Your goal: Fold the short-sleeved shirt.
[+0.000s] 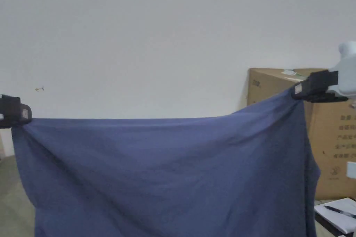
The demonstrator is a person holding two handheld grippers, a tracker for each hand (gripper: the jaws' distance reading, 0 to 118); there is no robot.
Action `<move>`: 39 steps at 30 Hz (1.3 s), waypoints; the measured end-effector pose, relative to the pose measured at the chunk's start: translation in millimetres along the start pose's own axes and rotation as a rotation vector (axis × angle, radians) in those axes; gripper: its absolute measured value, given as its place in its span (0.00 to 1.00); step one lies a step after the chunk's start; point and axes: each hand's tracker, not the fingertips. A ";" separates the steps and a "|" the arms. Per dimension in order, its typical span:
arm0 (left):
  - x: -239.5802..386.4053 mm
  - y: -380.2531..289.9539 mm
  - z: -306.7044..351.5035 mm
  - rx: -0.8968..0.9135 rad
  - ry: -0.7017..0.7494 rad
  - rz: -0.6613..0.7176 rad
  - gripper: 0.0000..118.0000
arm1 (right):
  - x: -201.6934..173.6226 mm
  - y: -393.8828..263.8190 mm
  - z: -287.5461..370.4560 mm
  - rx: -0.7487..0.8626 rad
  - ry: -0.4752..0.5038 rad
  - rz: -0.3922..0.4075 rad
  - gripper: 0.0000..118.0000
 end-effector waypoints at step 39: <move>-39.1 -26.0 -236.7 0.069 0.108 0.011 0.02 | -3.2 -39.9 -245.9 0.043 -0.154 0.220 0.00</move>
